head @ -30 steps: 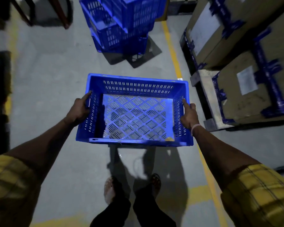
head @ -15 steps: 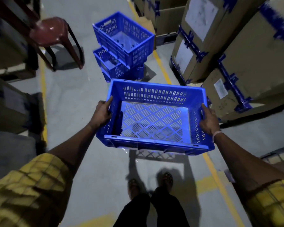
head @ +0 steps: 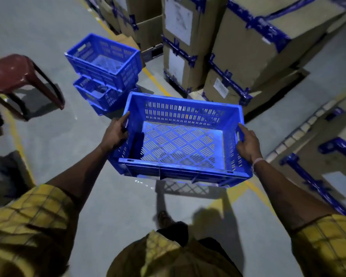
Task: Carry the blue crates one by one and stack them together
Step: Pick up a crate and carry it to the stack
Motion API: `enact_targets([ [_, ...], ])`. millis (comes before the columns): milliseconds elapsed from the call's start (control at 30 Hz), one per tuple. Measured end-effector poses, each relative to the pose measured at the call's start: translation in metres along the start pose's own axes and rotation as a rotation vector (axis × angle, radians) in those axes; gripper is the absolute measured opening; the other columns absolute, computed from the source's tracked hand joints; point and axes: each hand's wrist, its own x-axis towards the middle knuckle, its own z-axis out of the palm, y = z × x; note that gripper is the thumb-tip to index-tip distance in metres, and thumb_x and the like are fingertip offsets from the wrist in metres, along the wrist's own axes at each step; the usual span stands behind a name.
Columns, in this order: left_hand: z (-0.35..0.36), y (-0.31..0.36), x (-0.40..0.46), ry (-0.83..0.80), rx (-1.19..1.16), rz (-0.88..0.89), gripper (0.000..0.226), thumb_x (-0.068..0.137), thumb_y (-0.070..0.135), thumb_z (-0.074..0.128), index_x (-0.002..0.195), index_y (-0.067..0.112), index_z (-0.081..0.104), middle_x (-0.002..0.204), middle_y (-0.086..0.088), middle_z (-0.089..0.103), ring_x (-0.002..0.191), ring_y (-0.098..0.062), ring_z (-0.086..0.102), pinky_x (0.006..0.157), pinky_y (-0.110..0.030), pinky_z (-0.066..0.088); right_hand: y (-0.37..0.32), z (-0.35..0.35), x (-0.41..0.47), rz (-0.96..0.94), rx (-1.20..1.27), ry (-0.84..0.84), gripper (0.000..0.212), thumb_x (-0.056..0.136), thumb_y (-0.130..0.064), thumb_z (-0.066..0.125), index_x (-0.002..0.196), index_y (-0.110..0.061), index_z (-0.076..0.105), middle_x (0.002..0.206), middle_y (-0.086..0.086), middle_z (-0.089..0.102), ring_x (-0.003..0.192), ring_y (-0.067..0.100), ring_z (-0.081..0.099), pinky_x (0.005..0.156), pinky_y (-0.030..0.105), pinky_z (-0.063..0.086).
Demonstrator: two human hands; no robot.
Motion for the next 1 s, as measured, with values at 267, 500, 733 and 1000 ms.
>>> enact_targets([
  [267, 0.018, 0.054, -0.025, -0.068, -0.005, 0.241, 0.082, 0.069, 0.022, 0.051, 0.150, 0.015, 0.044, 0.113, -0.024, 0.064, 0.086, -0.040, 0.067, 0.075, -0.050, 0.054, 0.050, -0.042, -0.116, 0.123, -0.002, 0.185, 0.071, 0.083, 0.007, 0.048, 0.150, -0.015, 0.042, 0.131, 0.025, 0.051, 0.119, 0.040, 0.053, 0.102, 0.031, 0.037],
  [500, 0.027, 0.135, -0.067, -0.142, 0.017, 0.357, 0.071, 0.083, 0.000, 0.059, 0.151, 0.010, 0.043, 0.095, -0.024, 0.059, 0.081, -0.037, 0.060, 0.073, -0.036, 0.040, 0.079, -0.082, -0.227, 0.222, 0.111, 0.339, 0.065, 0.084, 0.011, 0.045, 0.146, -0.007, 0.046, 0.146, 0.020, 0.048, 0.132, 0.034, 0.048, 0.095, 0.009, 0.027],
  [733, 0.069, 0.195, -0.071, -0.316, -0.041, 0.545, 0.077, 0.073, 0.022, 0.048, 0.150, 0.015, 0.046, 0.103, -0.023, 0.060, 0.082, -0.034, 0.061, 0.074, -0.037, 0.043, 0.111, -0.104, -0.327, 0.408, 0.158, 0.526, 0.066, 0.080, 0.012, 0.047, 0.144, -0.007, 0.049, 0.136, 0.026, 0.053, 0.126, 0.039, 0.052, 0.101, 0.021, 0.033],
  [1000, 0.105, 0.278, -0.073, -0.520, -0.095, 0.778, 0.071, 0.076, 0.015, 0.048, 0.146, 0.003, 0.048, 0.133, -0.024, 0.060, 0.119, -0.034, 0.060, 0.097, -0.025, 0.039, 0.123, -0.096, -0.429, 0.617, 0.140, 0.726, 0.072, 0.074, -0.015, 0.046, 0.146, -0.012, 0.047, 0.135, 0.027, 0.054, 0.121, 0.043, 0.054, 0.098, 0.037, 0.042],
])
